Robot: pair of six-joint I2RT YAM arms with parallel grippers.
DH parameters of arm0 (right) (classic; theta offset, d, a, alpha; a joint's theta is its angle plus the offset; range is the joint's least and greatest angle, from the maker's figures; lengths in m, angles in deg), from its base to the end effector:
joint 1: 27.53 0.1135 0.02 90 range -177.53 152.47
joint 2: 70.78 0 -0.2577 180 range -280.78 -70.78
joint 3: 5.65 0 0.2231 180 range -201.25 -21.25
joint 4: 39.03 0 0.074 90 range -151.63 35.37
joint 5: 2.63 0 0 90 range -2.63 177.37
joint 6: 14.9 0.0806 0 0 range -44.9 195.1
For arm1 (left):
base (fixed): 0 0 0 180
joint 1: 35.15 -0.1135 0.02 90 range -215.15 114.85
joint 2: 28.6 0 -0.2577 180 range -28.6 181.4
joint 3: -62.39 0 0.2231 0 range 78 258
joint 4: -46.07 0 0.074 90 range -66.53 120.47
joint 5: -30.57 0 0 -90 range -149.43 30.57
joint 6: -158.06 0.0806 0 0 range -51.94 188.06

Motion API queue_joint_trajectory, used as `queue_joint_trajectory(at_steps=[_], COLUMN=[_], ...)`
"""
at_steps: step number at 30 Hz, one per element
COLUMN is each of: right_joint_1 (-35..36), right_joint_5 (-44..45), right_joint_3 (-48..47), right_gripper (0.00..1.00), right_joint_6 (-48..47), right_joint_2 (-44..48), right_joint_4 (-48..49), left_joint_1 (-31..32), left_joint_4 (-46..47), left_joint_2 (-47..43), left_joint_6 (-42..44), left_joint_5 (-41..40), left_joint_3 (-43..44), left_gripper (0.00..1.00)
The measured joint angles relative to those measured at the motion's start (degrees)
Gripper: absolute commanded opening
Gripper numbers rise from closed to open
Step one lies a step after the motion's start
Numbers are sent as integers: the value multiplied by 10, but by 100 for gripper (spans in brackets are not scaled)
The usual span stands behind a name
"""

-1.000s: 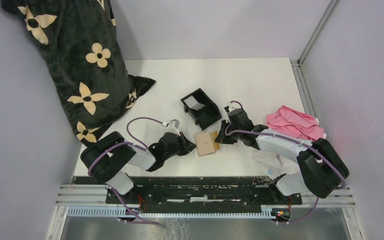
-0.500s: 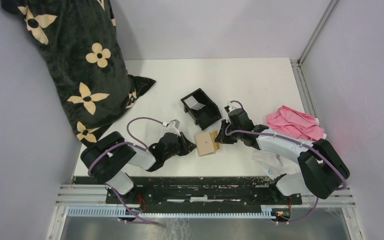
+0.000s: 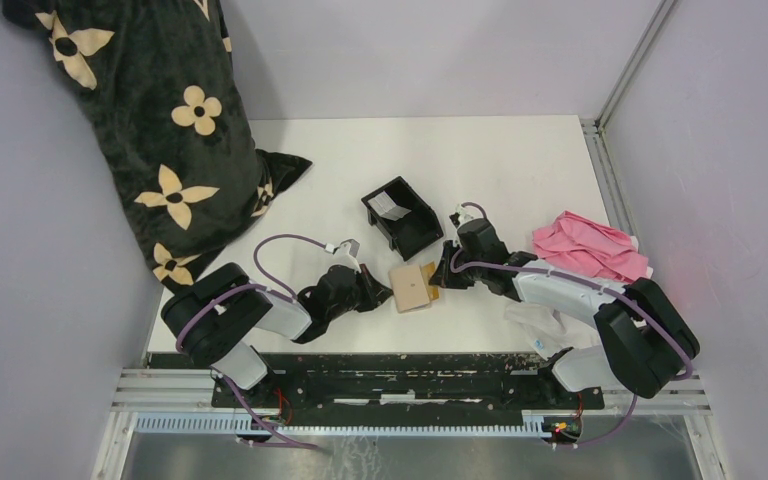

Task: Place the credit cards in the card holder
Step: Insert the credit card into the card holder.

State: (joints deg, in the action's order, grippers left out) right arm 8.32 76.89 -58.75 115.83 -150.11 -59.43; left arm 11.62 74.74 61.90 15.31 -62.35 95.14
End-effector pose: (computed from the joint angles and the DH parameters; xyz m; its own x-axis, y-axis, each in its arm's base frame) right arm 0.2165 0.1745 0.1567 -0.8883 0.1497 -0.4341 -0.1287 0.8263 0.5483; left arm 0.1922 -0.1985 0.1074 -0.7564 -0.3560 -0.5487 0.1570 0.7156 -0.6807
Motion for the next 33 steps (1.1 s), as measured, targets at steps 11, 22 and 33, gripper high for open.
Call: queue_joint_trajectory(at_steps=[11, 22, 33], right_joint_1=[-2, -7, -7], right_joint_5=[-14, -44, -54], right_joint_3=[18, 41, 44], right_gripper=[1, 1, 1], right_joint_6=[13, 39, 44], right_joint_2=[0, 0, 33], right_joint_4=[30, 83, 91], left_joint_1=[3, 3, 3], left_joint_4=[0, 0, 22], left_joint_2=[0, 0, 30], left_joint_6=[0, 0, 2], left_joint_5=[0, 0, 10], left_joint_3=[0, -1, 16], left_gripper=[7, 6, 4])
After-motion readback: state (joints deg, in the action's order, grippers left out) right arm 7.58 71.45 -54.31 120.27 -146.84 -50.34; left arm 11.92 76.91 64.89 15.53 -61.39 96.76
